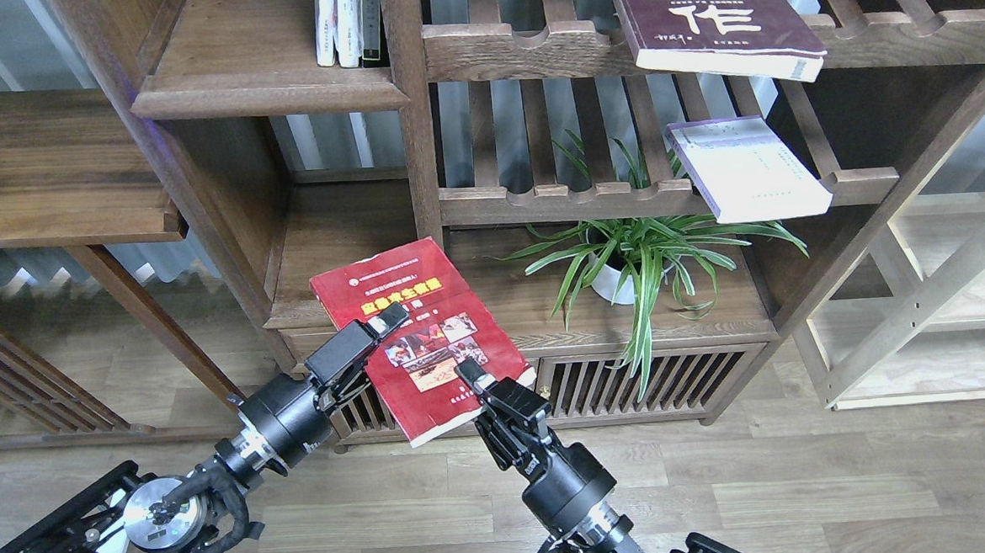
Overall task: Organize books on shelf
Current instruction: 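Grasp the red book with the left gripper beside the right gripper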
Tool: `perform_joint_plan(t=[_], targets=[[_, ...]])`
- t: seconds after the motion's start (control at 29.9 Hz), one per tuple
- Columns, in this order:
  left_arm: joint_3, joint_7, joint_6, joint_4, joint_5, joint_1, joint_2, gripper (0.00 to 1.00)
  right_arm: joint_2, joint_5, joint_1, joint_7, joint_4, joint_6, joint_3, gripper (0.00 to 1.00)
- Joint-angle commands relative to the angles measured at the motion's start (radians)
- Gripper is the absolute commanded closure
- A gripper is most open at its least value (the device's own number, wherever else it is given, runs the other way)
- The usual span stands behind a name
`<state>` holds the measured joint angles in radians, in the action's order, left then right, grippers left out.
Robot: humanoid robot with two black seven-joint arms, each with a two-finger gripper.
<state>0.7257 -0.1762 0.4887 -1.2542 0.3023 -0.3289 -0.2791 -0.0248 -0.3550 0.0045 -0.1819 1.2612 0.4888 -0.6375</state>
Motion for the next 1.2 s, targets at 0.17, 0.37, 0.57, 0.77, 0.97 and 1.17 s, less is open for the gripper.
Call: perform_joint_plan(t=[0.17, 0.37, 0.57, 0.77, 0.97, 1.17], targets=[[-0.014, 0.000, 0.000, -0.004, -0.009, -0.001, -0.005, 0.03, 0.011, -0.004, 0.009, -0.001, -0.019, 0.000, -0.030, 0.97], [-0.014, 0.000, 0.000, -0.010, -0.011, -0.004, -0.008, 0.03, 0.013, -0.004, 0.008, -0.001, -0.022, 0.000, -0.030, 0.97], [-0.011, 0.000, 0.000, -0.010, -0.012, -0.005, -0.009, 0.16, 0.014, -0.002, 0.008, -0.001, -0.020, 0.000, -0.022, 0.97], [-0.003, 0.000, 0.000, 0.018, -0.058, -0.021, -0.014, 0.31, 0.016, -0.002, 0.008, -0.001, -0.016, 0.000, -0.021, 0.97], [0.004, 0.000, 0.000, 0.029, -0.095, -0.022, -0.015, 0.34, 0.025, -0.002, 0.008, -0.001, -0.013, 0.000, -0.019, 0.97], [0.006, 0.000, 0.000, 0.025, -0.089, -0.022, -0.015, 0.47, 0.025, -0.001, 0.008, -0.001, -0.013, 0.000, -0.019, 0.97]])
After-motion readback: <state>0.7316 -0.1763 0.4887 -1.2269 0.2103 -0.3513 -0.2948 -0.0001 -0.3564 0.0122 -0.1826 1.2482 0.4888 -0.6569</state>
